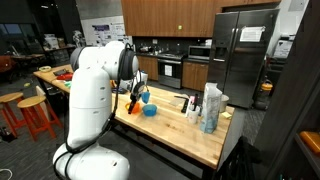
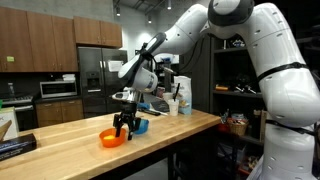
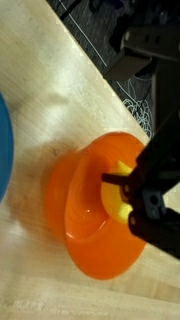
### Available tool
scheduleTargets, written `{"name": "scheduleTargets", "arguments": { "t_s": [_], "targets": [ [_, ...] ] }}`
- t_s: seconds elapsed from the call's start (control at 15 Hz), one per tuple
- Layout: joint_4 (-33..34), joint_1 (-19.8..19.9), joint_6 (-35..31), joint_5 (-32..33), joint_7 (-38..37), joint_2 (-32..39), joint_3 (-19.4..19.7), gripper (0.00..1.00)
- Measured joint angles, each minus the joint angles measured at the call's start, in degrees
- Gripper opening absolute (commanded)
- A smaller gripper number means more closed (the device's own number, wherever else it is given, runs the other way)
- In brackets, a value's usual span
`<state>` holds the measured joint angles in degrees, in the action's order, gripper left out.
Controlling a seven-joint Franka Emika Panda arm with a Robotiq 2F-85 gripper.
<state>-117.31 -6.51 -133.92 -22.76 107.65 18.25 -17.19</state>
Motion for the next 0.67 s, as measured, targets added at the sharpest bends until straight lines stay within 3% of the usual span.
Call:
{"name": "scheduleTargets", "arguments": {
  "t_s": [0.53,0.67],
  "targets": [
    [2.6,-0.1,-0.7,1.7,0.2,2.8,0.0,0.00],
    [2.6,-0.1,-1.3,2.9,-0.2,2.8,0.1,0.00]
  ]
}}
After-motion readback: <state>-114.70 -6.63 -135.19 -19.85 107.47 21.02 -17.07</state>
